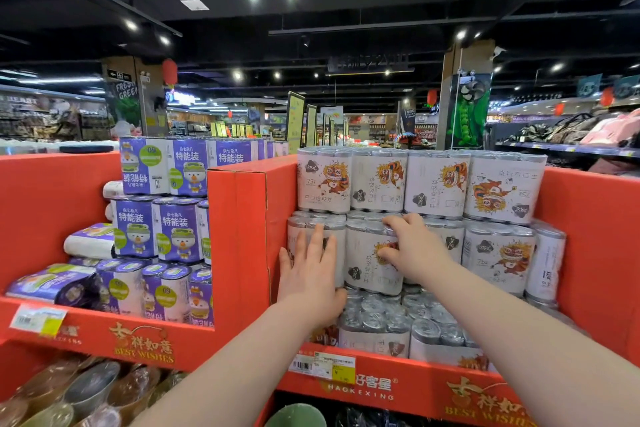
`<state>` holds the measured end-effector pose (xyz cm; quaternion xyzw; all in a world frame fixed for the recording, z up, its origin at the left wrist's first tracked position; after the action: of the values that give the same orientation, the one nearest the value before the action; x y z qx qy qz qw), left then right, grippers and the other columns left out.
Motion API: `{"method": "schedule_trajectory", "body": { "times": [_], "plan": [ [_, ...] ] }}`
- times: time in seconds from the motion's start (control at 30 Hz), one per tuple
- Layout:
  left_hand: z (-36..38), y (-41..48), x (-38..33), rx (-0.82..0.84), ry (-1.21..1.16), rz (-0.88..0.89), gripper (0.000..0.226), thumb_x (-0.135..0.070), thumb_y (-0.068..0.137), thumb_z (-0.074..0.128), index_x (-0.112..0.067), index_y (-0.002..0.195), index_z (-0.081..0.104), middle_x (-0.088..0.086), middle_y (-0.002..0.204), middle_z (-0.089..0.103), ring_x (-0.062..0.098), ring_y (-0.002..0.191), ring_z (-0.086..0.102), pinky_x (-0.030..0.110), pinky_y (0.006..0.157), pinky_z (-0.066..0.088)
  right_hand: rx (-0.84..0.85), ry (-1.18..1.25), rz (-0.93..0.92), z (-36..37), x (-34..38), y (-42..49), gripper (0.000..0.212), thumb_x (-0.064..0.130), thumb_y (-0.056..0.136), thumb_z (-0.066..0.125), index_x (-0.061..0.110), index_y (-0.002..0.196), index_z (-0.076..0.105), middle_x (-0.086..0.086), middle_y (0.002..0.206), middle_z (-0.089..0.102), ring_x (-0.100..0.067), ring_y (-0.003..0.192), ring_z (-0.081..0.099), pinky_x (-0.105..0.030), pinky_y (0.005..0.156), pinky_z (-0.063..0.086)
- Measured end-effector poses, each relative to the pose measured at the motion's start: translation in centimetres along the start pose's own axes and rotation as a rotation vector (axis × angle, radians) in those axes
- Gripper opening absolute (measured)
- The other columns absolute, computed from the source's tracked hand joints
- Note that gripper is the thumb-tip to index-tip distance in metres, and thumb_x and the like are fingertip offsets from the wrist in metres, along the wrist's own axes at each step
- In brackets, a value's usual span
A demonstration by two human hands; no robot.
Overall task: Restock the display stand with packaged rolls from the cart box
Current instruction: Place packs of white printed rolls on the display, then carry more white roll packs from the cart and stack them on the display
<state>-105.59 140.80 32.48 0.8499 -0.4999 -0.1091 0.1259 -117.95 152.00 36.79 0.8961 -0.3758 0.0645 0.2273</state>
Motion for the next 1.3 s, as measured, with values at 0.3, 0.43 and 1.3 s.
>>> {"method": "schedule_trajectory", "body": {
  "times": [0.3,0.43,1.3],
  "plan": [
    [0.4,0.0,0.1,-0.013,0.024,0.02,0.084,-0.045,0.093,0.047,-0.019,0.153,-0.006,0.004,0.157,-0.027,0.029,0.147,-0.018,0.055,0.116,-0.001,-0.03,-0.061,-0.054,0.2,-0.5,-0.9,0.07,0.028,0.09,0.06,0.028,0.148,0.021,-0.004,0.146,0.027,-0.029,0.112,0.055,-0.039,0.086,0.052],
    [0.4,-0.2,0.0,-0.016,0.025,0.013,0.083,-0.045,0.093,0.047,-0.02,0.153,-0.005,0.003,0.157,-0.028,0.03,0.147,-0.016,0.055,0.117,0.0,-0.051,-0.07,-0.039,-0.2,-0.6,-1.4,0.067,0.028,0.091,0.057,0.029,0.147,0.02,-0.004,0.15,0.02,-0.029,0.113,0.055,-0.039,0.08,0.053],
    [0.6,-29.1,12.1,0.122,0.068,-0.333,0.054,-0.042,0.089,0.048,-0.019,0.137,0.04,0.002,0.134,0.044,0.024,0.124,0.045,0.035,0.099,0.041,0.11,-0.134,-0.816,9.4,17.9,-24.1,0.025,0.045,0.053,0.056,0.027,0.068,0.066,0.006,0.065,0.06,-0.021,0.06,0.063,-0.035,0.049,0.051]
  ]
}}
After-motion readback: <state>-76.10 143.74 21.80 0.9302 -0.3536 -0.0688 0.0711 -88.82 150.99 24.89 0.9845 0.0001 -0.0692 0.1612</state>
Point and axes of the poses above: each hand's wrist, its own y-axis towards the middle knuckle, its own z-axis out of the palm, x = y × z, the point moved 4 cm from there along y, towards the middle knuckle
